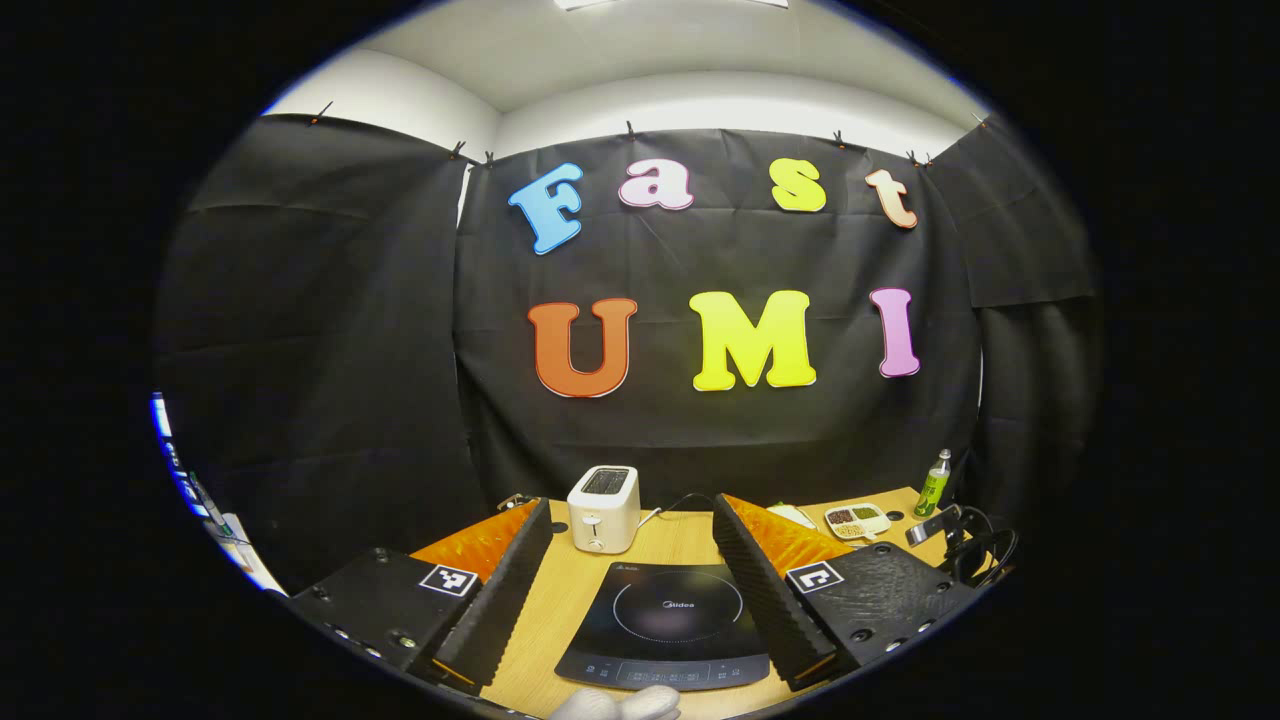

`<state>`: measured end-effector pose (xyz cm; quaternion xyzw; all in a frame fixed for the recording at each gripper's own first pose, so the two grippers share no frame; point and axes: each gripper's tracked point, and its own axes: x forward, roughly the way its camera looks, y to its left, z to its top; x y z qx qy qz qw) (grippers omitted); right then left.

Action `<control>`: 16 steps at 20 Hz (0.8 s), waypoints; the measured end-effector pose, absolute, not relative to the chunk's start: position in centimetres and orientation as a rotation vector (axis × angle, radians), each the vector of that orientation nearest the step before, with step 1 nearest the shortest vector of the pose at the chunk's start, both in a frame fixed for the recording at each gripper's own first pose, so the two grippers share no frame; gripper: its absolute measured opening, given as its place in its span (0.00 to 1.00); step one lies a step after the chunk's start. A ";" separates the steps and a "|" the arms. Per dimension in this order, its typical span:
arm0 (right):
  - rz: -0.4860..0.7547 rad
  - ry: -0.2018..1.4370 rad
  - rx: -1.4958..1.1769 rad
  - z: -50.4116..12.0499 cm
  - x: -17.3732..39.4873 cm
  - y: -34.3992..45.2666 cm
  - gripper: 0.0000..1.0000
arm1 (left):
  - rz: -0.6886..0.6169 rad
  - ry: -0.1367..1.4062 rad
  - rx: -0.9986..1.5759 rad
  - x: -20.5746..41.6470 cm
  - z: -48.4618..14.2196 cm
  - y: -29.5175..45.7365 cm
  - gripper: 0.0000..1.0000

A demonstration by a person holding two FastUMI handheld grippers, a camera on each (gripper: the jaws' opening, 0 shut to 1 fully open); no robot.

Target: First push the handle of the pot to place it horizontally, then grasp the pot with both hands and set it on the induction cooktop.

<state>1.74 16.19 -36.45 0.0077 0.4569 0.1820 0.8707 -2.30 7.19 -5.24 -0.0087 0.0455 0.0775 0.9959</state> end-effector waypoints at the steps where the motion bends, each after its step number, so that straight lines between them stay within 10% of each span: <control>1: 0.377 0.970 0.015 -36.8 1.8 16.1 0.04 | 0.157 0.095 -0.018 -2.3 -5.5 7.2 0.96; 16: 0.308 1.012 0.058 -39.0 1.7 13.2 0.04 | 0.165 0.097 -0.026 -2.1 -5.7 7.2 0.96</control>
